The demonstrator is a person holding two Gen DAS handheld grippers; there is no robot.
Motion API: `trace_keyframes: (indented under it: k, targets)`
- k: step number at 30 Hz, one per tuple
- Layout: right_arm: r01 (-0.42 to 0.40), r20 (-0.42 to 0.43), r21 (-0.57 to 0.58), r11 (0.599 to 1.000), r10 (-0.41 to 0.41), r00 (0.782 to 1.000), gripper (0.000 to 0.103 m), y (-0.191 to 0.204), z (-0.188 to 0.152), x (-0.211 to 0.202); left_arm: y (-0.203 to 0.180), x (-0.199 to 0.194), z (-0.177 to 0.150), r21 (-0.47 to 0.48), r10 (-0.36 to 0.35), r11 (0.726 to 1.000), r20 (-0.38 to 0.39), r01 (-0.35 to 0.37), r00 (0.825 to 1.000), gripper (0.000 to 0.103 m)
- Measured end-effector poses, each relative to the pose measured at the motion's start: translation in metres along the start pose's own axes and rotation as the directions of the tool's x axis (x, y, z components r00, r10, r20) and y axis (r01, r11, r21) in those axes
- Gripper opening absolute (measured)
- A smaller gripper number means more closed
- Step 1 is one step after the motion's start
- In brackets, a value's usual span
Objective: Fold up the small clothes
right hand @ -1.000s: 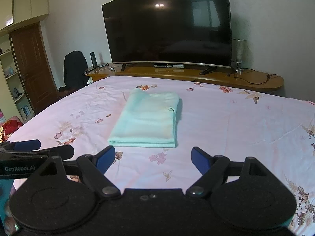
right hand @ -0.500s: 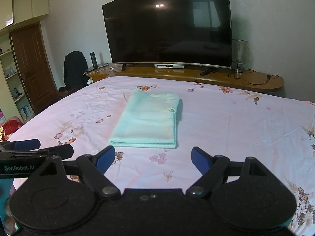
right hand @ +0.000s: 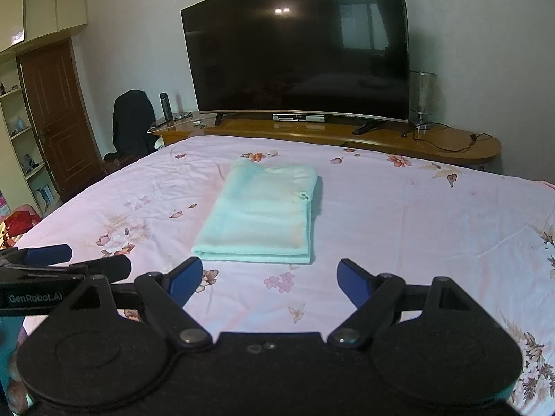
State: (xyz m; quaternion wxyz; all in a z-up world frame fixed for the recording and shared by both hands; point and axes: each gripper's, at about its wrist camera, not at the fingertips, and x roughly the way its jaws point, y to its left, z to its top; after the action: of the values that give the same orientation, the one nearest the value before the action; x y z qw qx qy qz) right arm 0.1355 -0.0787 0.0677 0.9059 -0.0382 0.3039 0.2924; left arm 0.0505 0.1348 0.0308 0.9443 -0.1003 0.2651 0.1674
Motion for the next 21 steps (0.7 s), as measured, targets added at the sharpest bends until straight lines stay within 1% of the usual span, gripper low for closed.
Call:
trace_keyframes:
  k: [21]
  targets:
    - [-0.010,-0.005,-0.008,1.000,0.010,1.000,0.084,-0.0020,0.0027,0.0014,0.0036,0.0010,0.0026,0.007,-0.003,1.000,0.010,0.003,1.000,0.103]
